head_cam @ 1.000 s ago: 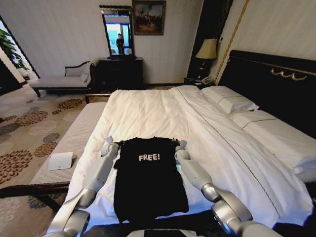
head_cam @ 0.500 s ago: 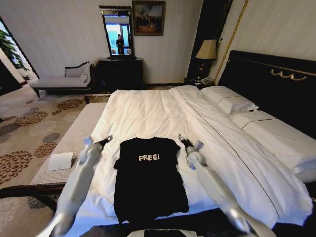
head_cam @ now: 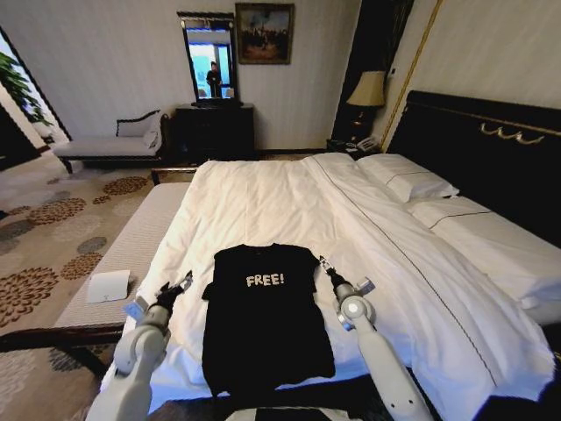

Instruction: Fold the clothes on the bed.

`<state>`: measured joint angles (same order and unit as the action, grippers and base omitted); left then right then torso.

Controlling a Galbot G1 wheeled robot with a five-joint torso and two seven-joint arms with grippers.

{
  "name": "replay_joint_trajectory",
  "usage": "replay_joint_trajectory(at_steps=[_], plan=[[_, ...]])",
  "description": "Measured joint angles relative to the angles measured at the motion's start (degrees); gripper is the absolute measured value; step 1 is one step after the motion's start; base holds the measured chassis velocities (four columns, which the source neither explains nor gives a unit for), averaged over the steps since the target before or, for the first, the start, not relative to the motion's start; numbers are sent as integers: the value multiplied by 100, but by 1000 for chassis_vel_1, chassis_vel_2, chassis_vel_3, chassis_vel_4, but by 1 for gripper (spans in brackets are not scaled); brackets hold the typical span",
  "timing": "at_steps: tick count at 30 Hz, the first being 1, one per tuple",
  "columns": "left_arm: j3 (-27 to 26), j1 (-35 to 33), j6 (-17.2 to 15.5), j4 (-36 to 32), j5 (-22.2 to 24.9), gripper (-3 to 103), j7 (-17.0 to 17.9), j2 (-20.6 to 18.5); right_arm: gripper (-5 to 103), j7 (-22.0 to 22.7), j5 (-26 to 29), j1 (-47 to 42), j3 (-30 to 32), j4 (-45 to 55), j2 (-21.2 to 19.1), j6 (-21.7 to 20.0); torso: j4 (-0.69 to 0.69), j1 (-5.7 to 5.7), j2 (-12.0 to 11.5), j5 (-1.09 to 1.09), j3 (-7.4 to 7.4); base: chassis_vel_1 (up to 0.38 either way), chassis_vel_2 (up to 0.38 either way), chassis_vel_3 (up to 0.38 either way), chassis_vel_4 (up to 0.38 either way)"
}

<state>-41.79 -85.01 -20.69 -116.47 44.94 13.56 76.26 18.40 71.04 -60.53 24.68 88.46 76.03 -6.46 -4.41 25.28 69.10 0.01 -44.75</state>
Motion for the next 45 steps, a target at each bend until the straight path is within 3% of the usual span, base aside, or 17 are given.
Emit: replay_joint_trajectory(at_steps=[5, 12, 18, 20, 24, 31, 35, 36, 39, 41, 44, 45], plan=[[-73, -224, 9, -245, -19, 100, 56, 80, 99, -243, 38, 181, 26, -419, 107, 88, 0, 1, -1, -1, -1, 0, 0, 0, 0], [-215, -485, 9, -553, 12, 100, 197, 189, 89, -535, 35, 534, 46, -1045, 285, 183, 0, 1, -1, -1, -1, 0, 0, 0, 0], [-272, -603, -35, -715, 16, 100, 285, 199, 62, -604, 89, 679, 75, -1249, 344, 194, 0, 1, -1, -1, -1, 0, 0, 0, 0], [-287, -609, -49, -745, 26, 100, 304, 187, 62, -612, 104, 689, 83, -1280, 340, 195, 0, 0, -1, -1, -1, 0, 0, 0, 0], [-306, -605, -83, -766, 39, 100, 352, 159, 40, -617, 114, 694, 87, -1384, 365, 194, -1, 1, -1, -1, -1, 0, 0, 0, 0], [-301, -584, -93, -742, 40, 100, 382, 191, 20, -599, 62, 712, 67, -1456, 409, 176, 0, 1, -1, -1, -1, 0, 0, 0, 0], [-334, -606, -87, -709, 40, 100, 384, 212, 37, -595, -3, 753, 41, -1508, 425, 171, 0, 1, -1, -1, -1, 0, 0, 0, 0], [-334, -606, -87, -709, 40, 100, 384, 212, 37, -595, -3, 753, 41, -1508, 425, 171, 0, 1, -1, -1, -1, 0, 0, 0, 0], [-352, -600, -80, -670, 40, 100, 384, 213, 54, -594, -69, 804, 27, -1585, 455, 171, 0, 1, -1, -1, -1, 0, 0, 0, 0], [-352, -590, -78, -660, 40, 100, 384, 213, 54, -594, -87, 821, 23, -1611, 466, 171, 0, 1, -1, -1, -1, 0, 0, 0, 0], [-349, -559, -72, -626, 40, 100, 389, 205, 71, -598, -157, 903, 15, -1755, 502, 176, 0, 1, -1, -1, -1, 0, 0, 0, 0], [-349, -559, -72, -626, 40, 100, 389, 205, 71, -598, -157, 903, 15, -1755, 502, 176, 0, 1, -1, -1, -1, 0, 0, 0, 0]])
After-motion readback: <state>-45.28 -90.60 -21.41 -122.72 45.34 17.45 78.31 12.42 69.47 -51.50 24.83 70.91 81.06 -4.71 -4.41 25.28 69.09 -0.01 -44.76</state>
